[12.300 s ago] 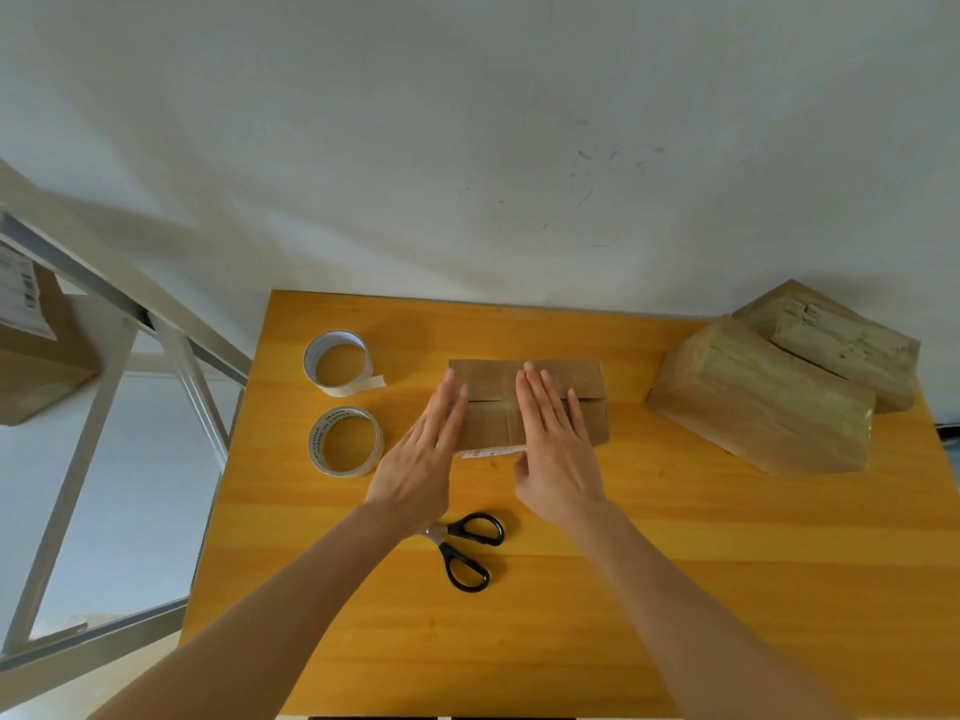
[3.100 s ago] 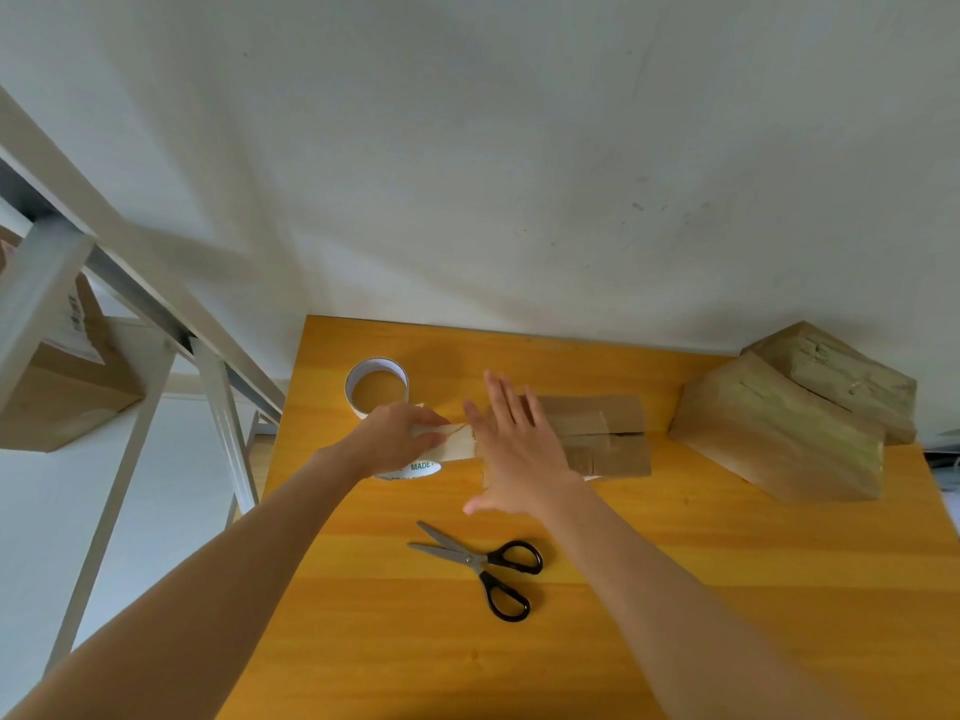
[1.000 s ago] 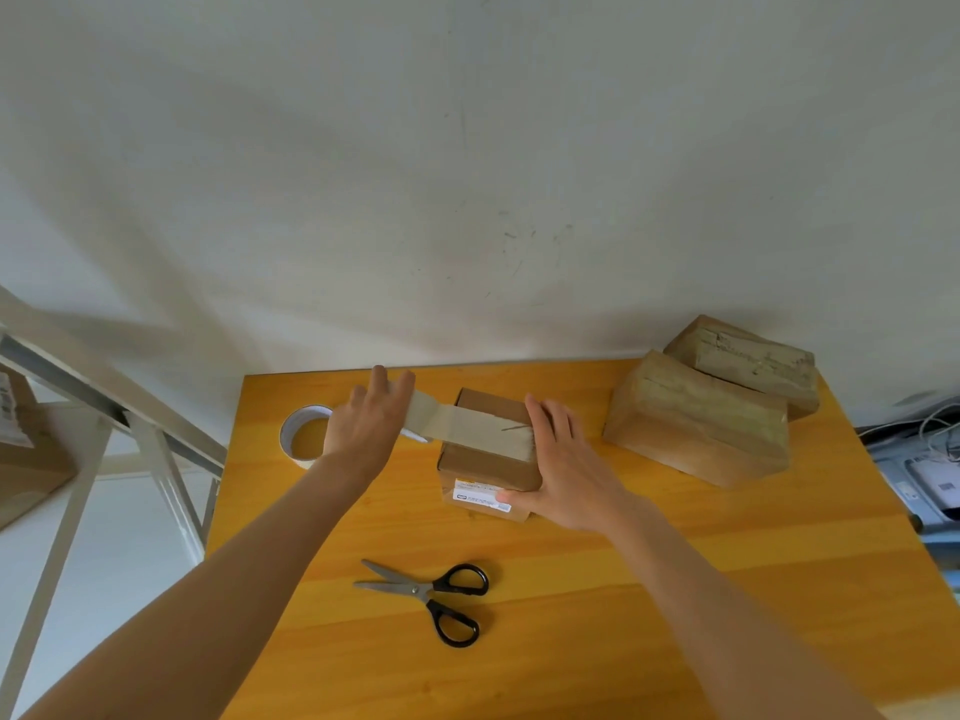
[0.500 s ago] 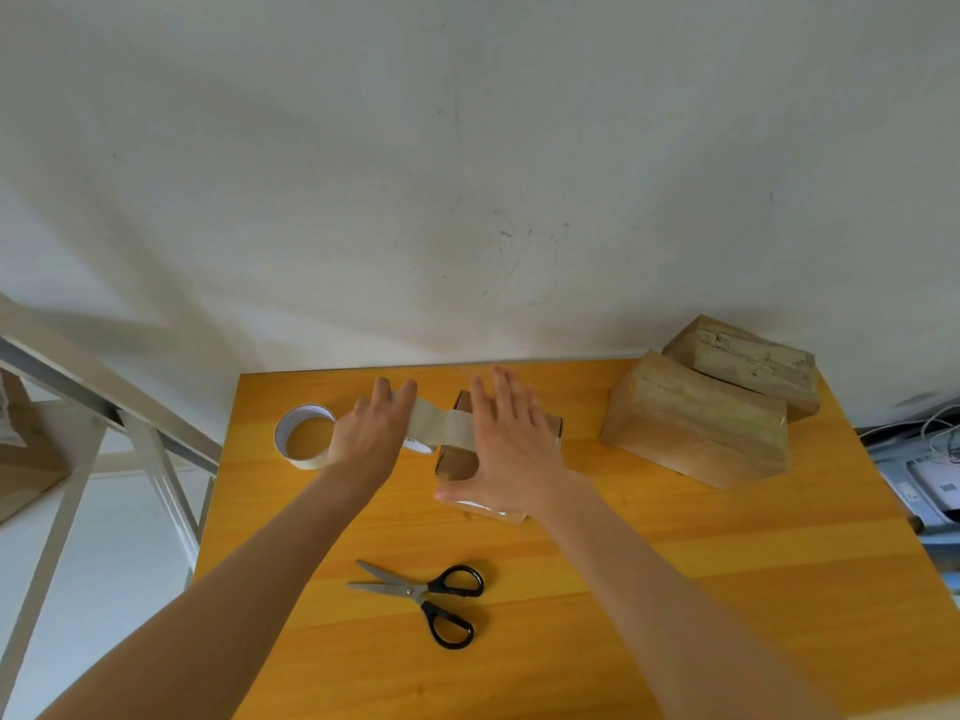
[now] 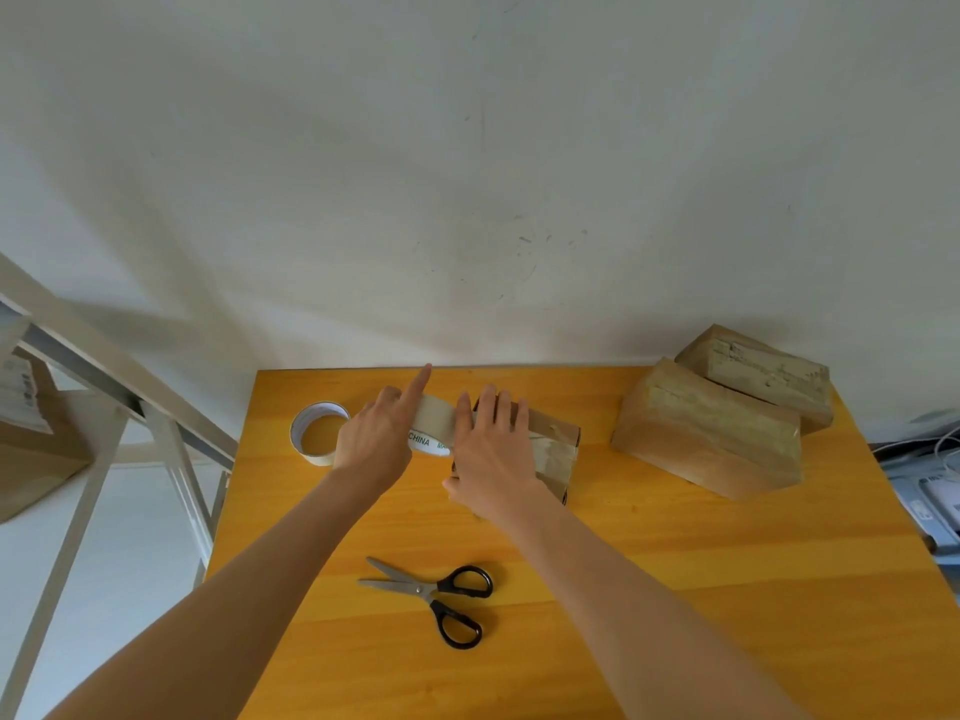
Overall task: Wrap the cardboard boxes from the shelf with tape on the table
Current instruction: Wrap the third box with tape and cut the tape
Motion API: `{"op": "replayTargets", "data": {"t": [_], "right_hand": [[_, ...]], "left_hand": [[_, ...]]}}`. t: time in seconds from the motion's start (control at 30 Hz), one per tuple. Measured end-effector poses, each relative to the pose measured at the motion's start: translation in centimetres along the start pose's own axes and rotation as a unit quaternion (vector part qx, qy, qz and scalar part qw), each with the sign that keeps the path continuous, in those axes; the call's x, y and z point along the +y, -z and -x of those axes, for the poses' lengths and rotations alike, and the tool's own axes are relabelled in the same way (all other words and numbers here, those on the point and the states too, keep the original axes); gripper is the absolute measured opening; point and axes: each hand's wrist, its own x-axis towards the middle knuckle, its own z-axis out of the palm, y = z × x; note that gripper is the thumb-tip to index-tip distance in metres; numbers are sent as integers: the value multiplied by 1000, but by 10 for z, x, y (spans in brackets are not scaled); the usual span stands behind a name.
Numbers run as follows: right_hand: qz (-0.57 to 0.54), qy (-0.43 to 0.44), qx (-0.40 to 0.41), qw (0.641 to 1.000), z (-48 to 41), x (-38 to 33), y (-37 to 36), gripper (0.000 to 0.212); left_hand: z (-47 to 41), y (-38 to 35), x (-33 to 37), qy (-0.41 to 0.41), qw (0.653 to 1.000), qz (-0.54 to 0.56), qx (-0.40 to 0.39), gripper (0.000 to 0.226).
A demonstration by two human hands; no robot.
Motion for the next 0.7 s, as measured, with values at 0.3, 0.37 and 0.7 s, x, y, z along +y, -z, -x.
{"op": "replayTargets", "data": {"t": [0.3, 0.37, 0.7], "right_hand": [[-113, 18, 79, 990, 12, 14, 1, 105], [-131, 23, 87, 987, 13, 18, -2, 104], [-299, 22, 68, 952, 32, 32, -22, 113]], "left_hand": [[-1, 26, -3, -13, 985, 126, 116, 64], [-1, 26, -2, 21, 975, 184, 122, 60], [8, 11, 23, 121, 880, 458, 6, 25]]}}
